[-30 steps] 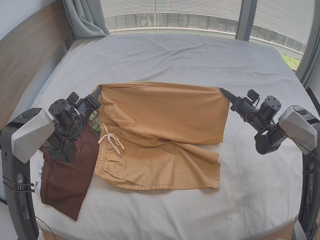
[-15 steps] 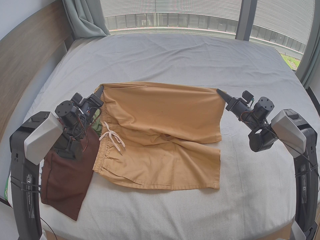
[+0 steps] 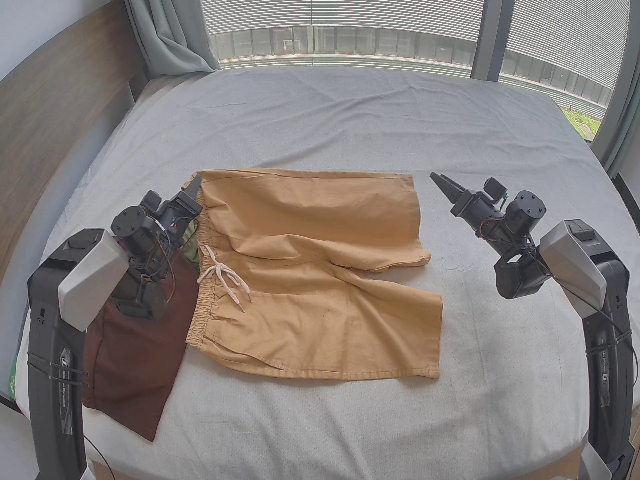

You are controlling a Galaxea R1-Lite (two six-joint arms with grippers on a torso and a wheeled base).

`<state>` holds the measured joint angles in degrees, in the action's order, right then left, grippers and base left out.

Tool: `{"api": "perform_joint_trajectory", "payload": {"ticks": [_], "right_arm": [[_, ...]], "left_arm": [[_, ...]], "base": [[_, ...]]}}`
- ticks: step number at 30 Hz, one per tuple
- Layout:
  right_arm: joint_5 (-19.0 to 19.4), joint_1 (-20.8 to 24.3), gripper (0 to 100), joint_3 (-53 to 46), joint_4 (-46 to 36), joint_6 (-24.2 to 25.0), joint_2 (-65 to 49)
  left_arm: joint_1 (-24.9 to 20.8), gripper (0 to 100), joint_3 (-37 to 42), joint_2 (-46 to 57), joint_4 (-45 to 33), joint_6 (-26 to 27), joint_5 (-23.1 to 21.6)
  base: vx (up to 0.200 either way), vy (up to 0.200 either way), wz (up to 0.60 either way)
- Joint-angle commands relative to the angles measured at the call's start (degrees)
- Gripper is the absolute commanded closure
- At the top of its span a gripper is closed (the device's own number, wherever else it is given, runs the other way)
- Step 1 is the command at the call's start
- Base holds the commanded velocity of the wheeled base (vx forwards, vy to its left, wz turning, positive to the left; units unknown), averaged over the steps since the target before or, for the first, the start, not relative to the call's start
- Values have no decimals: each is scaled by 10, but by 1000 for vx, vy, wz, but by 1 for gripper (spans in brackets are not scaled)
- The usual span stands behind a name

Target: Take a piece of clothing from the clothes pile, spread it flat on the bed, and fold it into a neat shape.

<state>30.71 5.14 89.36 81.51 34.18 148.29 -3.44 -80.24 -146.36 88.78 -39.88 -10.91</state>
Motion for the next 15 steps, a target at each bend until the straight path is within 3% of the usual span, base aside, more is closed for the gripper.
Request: {"api": "perform_joint_trajectory", "payload": {"ticks": [1, 2, 9, 15], "right_arm": [[2, -3, 0, 7, 1, 0, 7], [2, -3, 0, 5, 5, 1, 7], [2, 0, 0, -74, 32, 0, -33], [2, 3, 0, -177, 43, -3, -86]], "left_arm": [[-2, 100, 2, 0, 0, -18, -5], [-3, 0, 3, 0, -1, -21, -11], [2, 0, 19, 2, -18, -22, -20], [17, 0, 92, 39, -16, -21, -23]], "base": [[0, 0, 0], [0, 0, 0], [0, 0, 0], [0, 0, 0]]}}
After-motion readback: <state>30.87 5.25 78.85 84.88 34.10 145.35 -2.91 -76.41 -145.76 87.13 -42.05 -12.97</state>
